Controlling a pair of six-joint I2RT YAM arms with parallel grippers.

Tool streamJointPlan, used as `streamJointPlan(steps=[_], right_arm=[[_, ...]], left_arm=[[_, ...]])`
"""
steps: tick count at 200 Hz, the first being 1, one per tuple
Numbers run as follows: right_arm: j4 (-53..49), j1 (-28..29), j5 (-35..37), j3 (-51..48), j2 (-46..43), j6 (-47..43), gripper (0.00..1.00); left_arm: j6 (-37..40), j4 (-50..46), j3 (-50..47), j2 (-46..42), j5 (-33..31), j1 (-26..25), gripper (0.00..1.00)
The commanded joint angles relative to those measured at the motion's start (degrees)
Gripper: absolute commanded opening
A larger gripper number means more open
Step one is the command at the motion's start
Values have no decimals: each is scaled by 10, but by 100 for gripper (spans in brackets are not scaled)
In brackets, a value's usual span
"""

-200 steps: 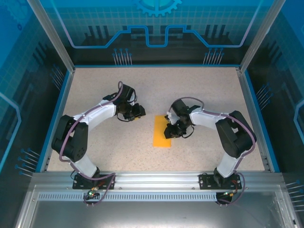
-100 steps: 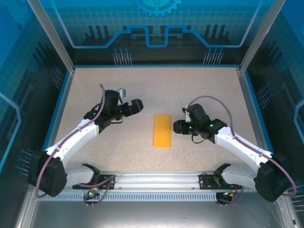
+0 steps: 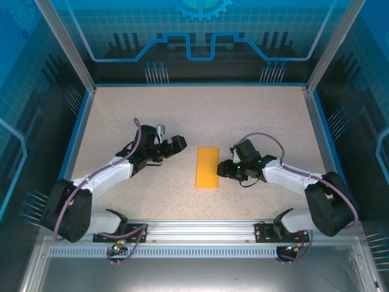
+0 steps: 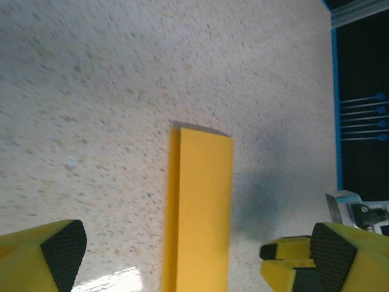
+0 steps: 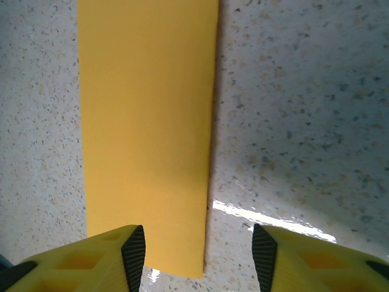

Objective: Fold a paper plane with a square sheet of paper (pick it up from the middle)
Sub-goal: Fold the triangle a second time at the center of the table.

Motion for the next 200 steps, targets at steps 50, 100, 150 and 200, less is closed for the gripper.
streamJointPlan(steps=[50, 100, 150, 200], right_arm=[[129, 7, -74, -44, 24, 42, 49], [122, 5, -62, -43, 31, 44, 45], [154, 3, -75, -52, 41, 57, 44], [171, 3, -83, -53, 59, 64, 43]], left_arm=[[-92, 83, 21, 124, 69, -90, 93], [-117, 87, 32, 170, 74, -102, 88], [-128, 94, 33, 185, 101, -108, 78], [-122, 58, 38, 193, 99, -114, 65]])
